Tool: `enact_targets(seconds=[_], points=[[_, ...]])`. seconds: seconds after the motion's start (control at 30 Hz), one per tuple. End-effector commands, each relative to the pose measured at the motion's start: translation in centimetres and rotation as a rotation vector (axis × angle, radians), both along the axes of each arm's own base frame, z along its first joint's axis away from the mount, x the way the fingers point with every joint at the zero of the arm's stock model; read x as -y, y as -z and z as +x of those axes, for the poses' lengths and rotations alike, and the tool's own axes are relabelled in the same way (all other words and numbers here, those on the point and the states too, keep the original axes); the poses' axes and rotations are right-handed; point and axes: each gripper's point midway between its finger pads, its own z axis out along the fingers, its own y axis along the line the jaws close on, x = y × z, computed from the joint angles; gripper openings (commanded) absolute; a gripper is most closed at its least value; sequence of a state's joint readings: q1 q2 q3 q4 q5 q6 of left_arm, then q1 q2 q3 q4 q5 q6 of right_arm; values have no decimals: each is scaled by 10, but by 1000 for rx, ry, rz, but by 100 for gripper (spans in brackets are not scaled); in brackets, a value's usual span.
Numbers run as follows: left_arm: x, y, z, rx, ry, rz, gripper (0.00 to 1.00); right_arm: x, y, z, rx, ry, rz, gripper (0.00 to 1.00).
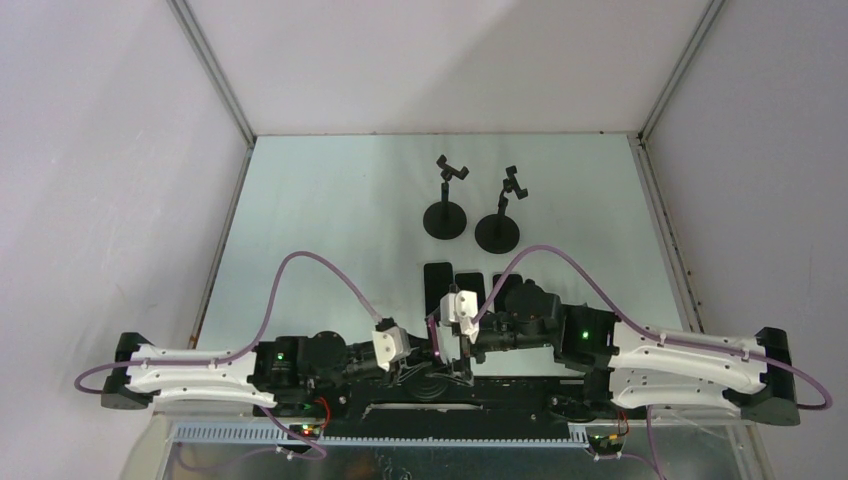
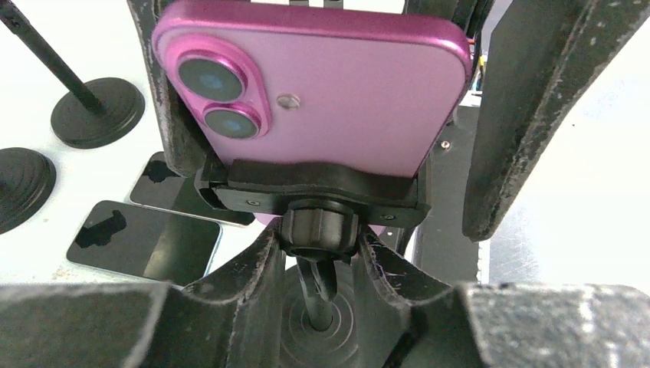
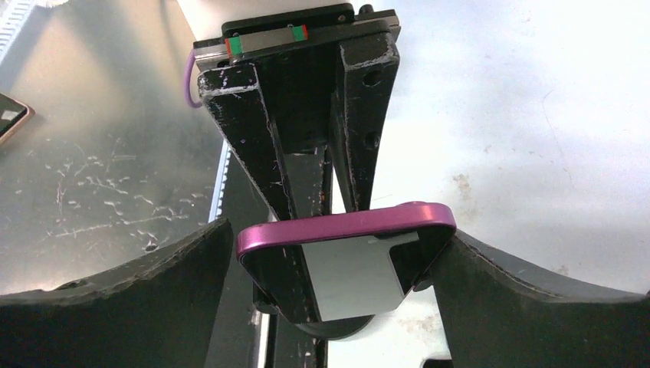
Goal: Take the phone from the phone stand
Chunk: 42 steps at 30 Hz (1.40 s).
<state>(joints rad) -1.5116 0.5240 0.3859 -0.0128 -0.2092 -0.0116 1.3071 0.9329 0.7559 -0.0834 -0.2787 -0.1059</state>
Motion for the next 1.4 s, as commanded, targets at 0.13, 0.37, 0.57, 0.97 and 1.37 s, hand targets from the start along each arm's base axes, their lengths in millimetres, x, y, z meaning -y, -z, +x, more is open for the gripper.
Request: enact_targets(seconds=[0.13,0.37,0.57,0.97,1.37], points=[[4,-63,0,21,4,-262,0,-6,-16,-14,-73,-81,136,87],[0,-61,0,20,4,-262,0,-3,-15,-15,-83,-107,157,84],[0,-61,1,19,1,-264,0,-2,-9,-16,-88,-115,150,80],[2,-60,0,16,7,-266,1,-3,9,-15,-72,-121,94,25],[1,-48,2,-13,-15,-298,49,-7,26,-28,-70,-193,43,0]])
